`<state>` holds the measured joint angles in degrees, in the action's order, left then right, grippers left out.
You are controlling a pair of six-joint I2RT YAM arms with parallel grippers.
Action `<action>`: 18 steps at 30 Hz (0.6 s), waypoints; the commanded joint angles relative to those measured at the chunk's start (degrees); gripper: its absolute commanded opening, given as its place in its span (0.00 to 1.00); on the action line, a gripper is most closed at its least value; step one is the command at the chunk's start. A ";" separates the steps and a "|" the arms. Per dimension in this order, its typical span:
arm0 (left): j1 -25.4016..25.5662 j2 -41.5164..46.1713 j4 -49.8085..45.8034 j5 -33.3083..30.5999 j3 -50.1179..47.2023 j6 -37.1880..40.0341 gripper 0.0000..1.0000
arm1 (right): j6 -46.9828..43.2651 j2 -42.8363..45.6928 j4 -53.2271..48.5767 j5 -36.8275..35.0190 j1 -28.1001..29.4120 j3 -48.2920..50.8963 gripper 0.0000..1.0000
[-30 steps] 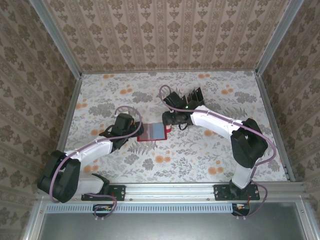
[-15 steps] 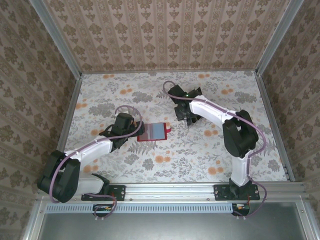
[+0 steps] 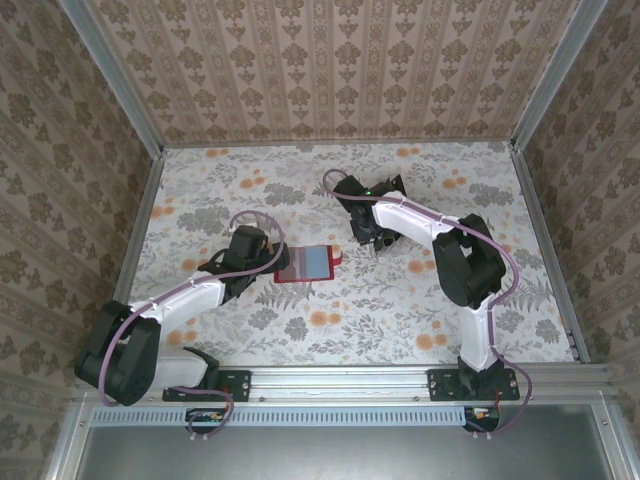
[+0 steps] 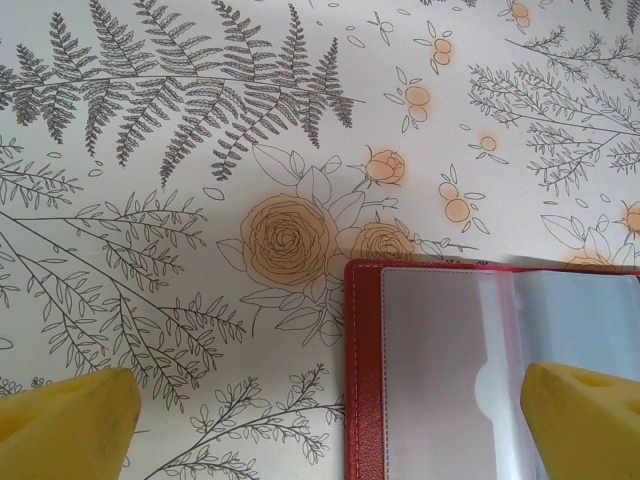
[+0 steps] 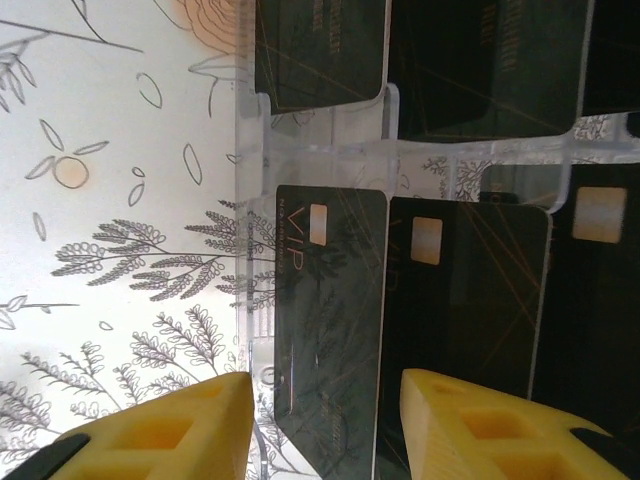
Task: Put the credit cards into the card holder
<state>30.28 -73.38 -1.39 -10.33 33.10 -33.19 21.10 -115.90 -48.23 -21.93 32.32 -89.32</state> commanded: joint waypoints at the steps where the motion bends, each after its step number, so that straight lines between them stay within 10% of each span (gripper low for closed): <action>1: -0.49 0.96 -1.87 -0.92 0.65 0.50 1.00 | -0.46 -1.02 -1.10 0.22 -0.39 -1.74 0.43; 18: -0.31 0.70 -1.53 -0.99 0.18 0.09 1.00 | 0.61 1.60 0.94 3.31 -1.20 -0.16 0.26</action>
<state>30.28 -73.38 -1.39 -10.48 33.10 -33.21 21.17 -116.09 -47.66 -19.40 31.38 -89.43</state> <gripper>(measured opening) 0.997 0.267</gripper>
